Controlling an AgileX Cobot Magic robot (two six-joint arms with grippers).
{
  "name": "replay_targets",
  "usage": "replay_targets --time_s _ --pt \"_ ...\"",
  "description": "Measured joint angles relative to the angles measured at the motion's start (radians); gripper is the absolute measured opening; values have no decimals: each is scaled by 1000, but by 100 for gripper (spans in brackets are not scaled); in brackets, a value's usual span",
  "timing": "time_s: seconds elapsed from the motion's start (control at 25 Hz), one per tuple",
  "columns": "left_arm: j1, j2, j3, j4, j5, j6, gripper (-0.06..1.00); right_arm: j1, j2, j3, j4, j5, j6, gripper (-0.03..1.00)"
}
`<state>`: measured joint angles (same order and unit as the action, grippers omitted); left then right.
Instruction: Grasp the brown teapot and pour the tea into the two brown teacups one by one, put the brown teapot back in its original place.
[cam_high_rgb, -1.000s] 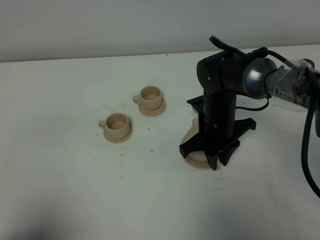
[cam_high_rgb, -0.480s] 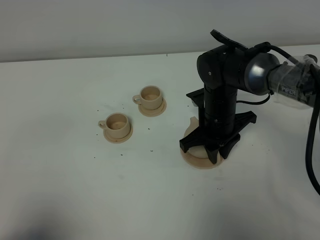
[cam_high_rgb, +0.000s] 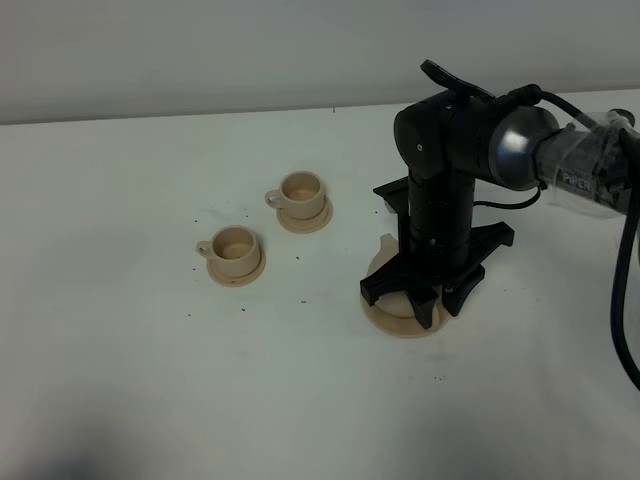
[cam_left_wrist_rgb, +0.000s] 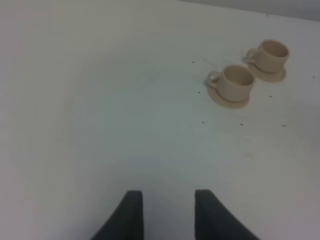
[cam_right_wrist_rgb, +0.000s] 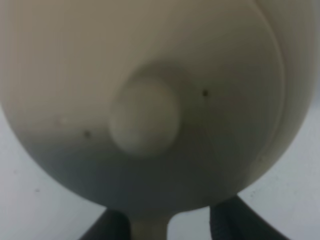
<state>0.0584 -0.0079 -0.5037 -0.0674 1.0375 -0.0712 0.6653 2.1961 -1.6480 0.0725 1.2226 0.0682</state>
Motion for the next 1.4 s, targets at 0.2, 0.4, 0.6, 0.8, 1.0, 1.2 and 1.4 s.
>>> replay_targets --time_s 0.2,0.4,0.6,0.8,1.0,1.2,1.4 --pt "0 0 0 0 0 -1 28 0 0 1 0 0 0 34" --pt "0 0 0 0 0 -1 28 0 0 1 0 0 -1 35" --pt "0 0 0 0 0 -1 28 0 0 1 1 0 -1 35" --pt "0 0 0 0 0 -1 28 0 0 1 9 0 -2 36" --pt "0 0 0 0 0 -1 28 0 0 1 15 0 -2 39" --pt "0 0 0 0 0 -1 28 0 -1 1 15 1 -2 40" --pt "0 0 0 0 0 -1 28 0 -12 1 15 1 -2 39"
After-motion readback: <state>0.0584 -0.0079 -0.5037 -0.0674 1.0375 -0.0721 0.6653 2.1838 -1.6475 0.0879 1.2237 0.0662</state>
